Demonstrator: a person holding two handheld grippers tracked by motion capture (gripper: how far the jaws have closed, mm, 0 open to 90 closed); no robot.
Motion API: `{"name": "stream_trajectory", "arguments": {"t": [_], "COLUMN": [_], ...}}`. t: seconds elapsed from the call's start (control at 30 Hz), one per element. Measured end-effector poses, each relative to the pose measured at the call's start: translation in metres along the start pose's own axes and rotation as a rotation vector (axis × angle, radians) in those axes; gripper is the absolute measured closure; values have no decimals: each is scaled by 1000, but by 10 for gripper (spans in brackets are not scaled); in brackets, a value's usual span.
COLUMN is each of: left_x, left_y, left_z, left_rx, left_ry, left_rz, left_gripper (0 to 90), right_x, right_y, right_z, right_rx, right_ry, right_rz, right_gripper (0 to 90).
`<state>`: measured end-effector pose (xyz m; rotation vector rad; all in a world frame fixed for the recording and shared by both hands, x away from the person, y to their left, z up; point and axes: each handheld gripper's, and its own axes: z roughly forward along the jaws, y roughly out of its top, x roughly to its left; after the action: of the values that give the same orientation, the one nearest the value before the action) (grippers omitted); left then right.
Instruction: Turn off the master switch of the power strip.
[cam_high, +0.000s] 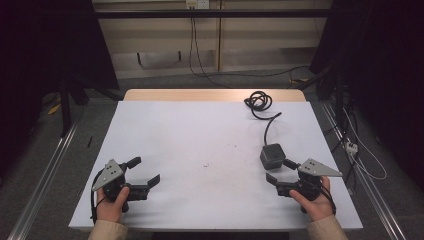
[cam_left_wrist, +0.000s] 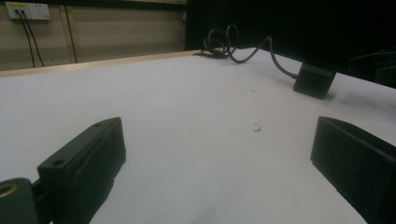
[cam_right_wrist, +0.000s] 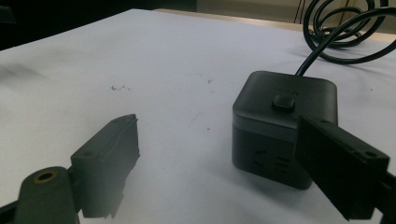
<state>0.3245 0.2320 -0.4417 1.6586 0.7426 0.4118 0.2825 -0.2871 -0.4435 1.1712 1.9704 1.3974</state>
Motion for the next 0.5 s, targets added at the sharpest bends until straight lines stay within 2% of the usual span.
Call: {"name": "stream_trajectory", "arguments": {"t": [0.5], "left_x": [0], "left_y": [0], "left_z": [0], "left_rx": [6], "left_ry": [4], "left_rz": [0], "left_gripper": [30], "right_x": [1], "right_y": [-5], "right_z": [-5], "right_rx": [2], "right_ry": [-7], "right_rz": [-14], "right_gripper": [130]}}
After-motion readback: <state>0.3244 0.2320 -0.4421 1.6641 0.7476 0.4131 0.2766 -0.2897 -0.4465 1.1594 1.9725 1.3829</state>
